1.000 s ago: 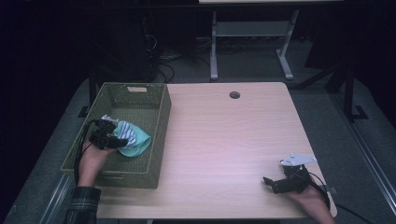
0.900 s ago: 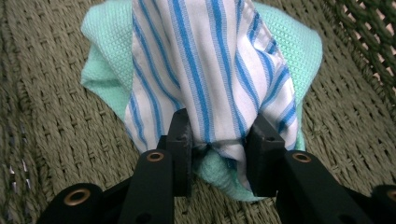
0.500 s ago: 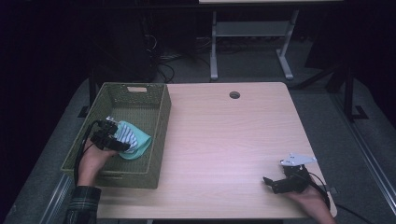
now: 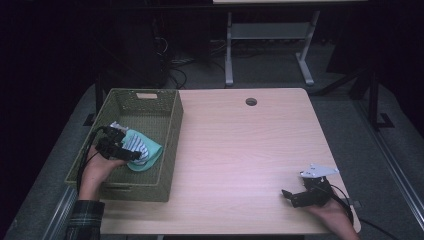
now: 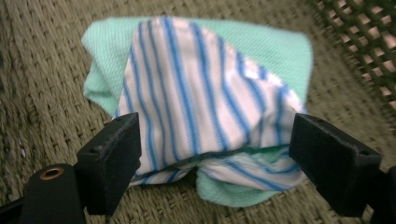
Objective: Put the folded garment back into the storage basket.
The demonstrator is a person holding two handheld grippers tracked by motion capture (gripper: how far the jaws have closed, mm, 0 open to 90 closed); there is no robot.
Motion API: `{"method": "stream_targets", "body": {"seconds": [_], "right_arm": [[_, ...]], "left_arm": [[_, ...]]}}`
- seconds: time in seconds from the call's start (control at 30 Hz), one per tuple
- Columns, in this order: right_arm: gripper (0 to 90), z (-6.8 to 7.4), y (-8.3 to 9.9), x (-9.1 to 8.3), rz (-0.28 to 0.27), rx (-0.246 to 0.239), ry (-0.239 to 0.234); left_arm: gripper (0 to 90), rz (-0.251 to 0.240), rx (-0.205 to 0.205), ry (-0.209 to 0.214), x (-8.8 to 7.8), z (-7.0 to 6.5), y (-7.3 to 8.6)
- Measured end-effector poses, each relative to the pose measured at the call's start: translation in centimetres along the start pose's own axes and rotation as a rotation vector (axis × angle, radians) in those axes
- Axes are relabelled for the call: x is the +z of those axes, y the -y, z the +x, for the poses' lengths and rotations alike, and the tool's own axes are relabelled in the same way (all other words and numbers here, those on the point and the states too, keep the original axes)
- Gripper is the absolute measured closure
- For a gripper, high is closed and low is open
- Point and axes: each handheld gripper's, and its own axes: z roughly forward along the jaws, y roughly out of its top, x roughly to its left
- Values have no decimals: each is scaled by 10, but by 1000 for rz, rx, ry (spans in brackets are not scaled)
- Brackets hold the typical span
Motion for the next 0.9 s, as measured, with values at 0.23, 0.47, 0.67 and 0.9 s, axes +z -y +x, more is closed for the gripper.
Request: {"method": "stream_targets", "body": {"seconds": [0.23,0.47,0.67,0.9], "right_arm": [[16,0,0,0,0,0,0],[17,0,0,0,0,0,0],[17,0,0,0,0,0,0],[16,0,0,0,0,0,0]], "left_arm": [[159,-58,21,27,-15,-10,-10],[158,-115,48,60,-29,-27,-19],[153,-173,60,111,-38,-44,-29],[150,-229,86,175,-44,-68,-40]]}}
